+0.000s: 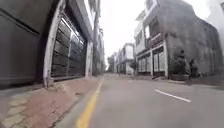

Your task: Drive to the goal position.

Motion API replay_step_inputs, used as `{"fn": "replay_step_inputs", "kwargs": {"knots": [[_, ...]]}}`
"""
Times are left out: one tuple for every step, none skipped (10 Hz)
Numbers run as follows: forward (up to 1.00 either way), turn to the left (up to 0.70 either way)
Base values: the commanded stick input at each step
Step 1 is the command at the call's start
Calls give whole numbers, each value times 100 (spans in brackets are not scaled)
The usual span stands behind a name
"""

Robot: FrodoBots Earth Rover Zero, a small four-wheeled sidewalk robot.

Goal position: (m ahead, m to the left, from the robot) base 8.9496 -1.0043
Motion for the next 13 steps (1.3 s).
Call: {"fn": "replay_step_inputs", "kwargs": {"knots": [[70, 1], [70, 1], [70, 1], [70, 1], [70, 1], [70, 1], [70, 1], [70, 1], [70, 1], [70, 1], [84, 1], [85, 1], [85, 1]]}}
